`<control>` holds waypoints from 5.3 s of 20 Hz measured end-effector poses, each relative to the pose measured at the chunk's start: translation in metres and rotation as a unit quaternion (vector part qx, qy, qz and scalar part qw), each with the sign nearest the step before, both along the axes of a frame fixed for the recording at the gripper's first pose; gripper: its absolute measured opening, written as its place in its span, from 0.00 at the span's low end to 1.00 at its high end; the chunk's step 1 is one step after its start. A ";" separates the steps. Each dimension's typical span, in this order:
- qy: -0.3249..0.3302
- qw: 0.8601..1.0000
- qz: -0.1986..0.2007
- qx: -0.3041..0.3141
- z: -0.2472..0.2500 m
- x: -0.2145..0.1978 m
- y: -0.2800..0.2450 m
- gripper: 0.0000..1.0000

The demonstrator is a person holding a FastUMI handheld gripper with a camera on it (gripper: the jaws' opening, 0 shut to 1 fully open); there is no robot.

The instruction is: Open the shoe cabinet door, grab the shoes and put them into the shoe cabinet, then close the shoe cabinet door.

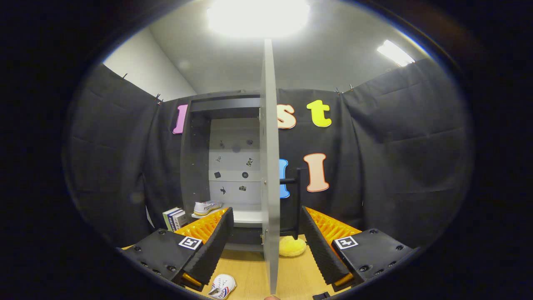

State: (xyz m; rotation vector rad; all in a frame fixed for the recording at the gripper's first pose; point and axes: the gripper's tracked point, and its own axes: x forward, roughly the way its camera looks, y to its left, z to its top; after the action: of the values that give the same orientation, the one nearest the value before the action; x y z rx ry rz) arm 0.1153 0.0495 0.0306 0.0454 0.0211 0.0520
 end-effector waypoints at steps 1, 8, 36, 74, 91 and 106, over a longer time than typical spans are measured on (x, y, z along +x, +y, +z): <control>0.006 1.000 0.001 -0.004 -0.008 -0.001 0.006 0.99; 0.059 0.998 0.027 -0.016 -0.071 0.000 0.059 0.99; 0.313 0.940 0.135 0.006 -0.349 0.031 0.195 0.99; 0.521 0.840 0.149 -0.021 -0.491 -0.012 0.218 0.04; 0.469 0.857 0.184 0.112 -0.424 0.028 0.221 0.01; 0.328 0.906 0.202 0.175 -0.272 0.136 0.233 0.01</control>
State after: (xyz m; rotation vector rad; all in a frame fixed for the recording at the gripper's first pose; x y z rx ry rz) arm 0.2512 0.2821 -0.2415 0.4190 0.7009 0.4562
